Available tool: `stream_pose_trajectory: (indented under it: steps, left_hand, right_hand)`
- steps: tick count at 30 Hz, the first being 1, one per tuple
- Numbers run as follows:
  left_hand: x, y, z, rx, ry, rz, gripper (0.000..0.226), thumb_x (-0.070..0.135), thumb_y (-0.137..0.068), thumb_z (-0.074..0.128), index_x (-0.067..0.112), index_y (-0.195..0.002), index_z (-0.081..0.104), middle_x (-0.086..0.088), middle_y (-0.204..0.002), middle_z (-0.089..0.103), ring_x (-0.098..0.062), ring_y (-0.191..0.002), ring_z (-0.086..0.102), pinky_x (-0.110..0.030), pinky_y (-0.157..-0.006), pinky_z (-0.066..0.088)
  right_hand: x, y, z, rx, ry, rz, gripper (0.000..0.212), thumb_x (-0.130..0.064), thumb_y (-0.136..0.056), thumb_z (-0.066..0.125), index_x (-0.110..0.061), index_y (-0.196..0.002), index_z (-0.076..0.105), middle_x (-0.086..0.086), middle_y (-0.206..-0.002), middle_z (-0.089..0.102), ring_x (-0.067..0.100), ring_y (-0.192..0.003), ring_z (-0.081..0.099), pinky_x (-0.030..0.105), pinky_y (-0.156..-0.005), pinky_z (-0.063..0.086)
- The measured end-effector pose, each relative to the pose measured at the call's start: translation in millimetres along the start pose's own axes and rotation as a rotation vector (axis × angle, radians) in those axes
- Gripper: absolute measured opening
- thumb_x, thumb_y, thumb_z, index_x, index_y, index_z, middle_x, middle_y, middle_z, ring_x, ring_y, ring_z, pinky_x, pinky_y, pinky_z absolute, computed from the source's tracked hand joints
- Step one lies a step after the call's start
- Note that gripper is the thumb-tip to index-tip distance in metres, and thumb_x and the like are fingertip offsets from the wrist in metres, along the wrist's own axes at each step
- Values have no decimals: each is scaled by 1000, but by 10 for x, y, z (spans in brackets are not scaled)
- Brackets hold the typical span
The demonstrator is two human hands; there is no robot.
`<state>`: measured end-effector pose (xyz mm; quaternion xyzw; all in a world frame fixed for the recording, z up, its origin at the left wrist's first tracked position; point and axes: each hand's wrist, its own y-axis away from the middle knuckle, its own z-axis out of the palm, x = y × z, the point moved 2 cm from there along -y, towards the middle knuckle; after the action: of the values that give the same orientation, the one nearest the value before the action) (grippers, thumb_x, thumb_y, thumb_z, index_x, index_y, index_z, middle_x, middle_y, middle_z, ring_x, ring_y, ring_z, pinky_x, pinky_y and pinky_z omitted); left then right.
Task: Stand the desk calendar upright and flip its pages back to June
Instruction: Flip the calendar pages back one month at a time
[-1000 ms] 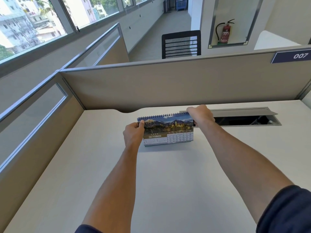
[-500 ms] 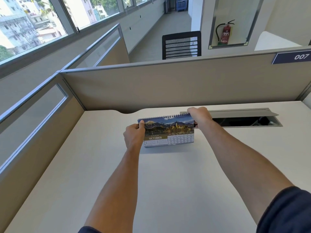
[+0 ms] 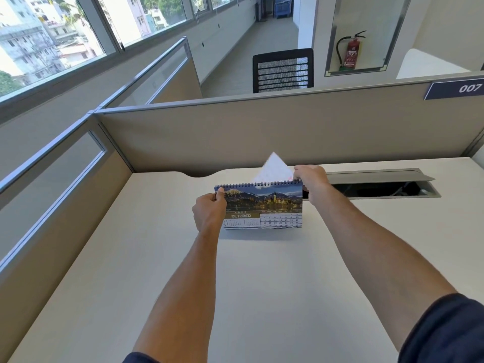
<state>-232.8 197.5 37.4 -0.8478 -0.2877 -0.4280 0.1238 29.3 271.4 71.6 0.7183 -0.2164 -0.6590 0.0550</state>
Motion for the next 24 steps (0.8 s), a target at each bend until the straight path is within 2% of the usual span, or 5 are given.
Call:
stream_pose_trajectory:
  steps: [3, 5, 7, 13, 24]
  left_hand:
    - [9, 1, -2, 0, -5, 1, 41, 51, -102, 52, 19, -82, 68, 4, -74, 65, -7, -63, 58, -21, -50, 37]
    - [15, 3, -1, -4, -4, 1, 39, 52, -102, 53, 20, -86, 68, 4, -78, 66, -8, -64, 58, -22, -51, 39]
    - [18, -3, -6, -4, -5, 1, 35, 52, -101, 53, 20, -91, 66, 4, -82, 65, -9, -65, 58, -24, -53, 41]
    - [52, -2, -16, 9, -14, -6, 31, 50, -101, 55, 21, -94, 64, 4, -86, 64, -8, -65, 56, -23, -51, 38]
    - [50, 5, -27, 3, -11, -33, 31, 50, -101, 55, 20, -97, 63, 2, -88, 63, -7, -65, 54, -21, -50, 35]
  right_hand:
    - [-57, 56, -26, -52, -25, -158, 49, 12, -83, 55, -17, -117, 75, 3, -107, 75, 16, -96, 67, 33, -76, 62]
    - [-88, 79, -66, -93, -77, -259, 33, 5, -91, 62, -22, -97, 80, -8, -90, 81, 8, -79, 74, 19, -59, 57]
    - [-119, 119, -108, -131, -117, -365, 18, -10, -95, 70, -23, -88, 80, -12, -82, 81, 2, -74, 75, 11, -58, 54]
    - [-172, 175, -259, -188, -213, -546, 10, -14, -96, 73, -19, -101, 80, -12, -91, 82, 4, -88, 76, 13, -74, 56]
    - [-206, 175, -260, -233, -164, -558, 5, -5, -87, 79, -9, -86, 78, -10, -76, 80, 3, -72, 75, 12, -65, 55]
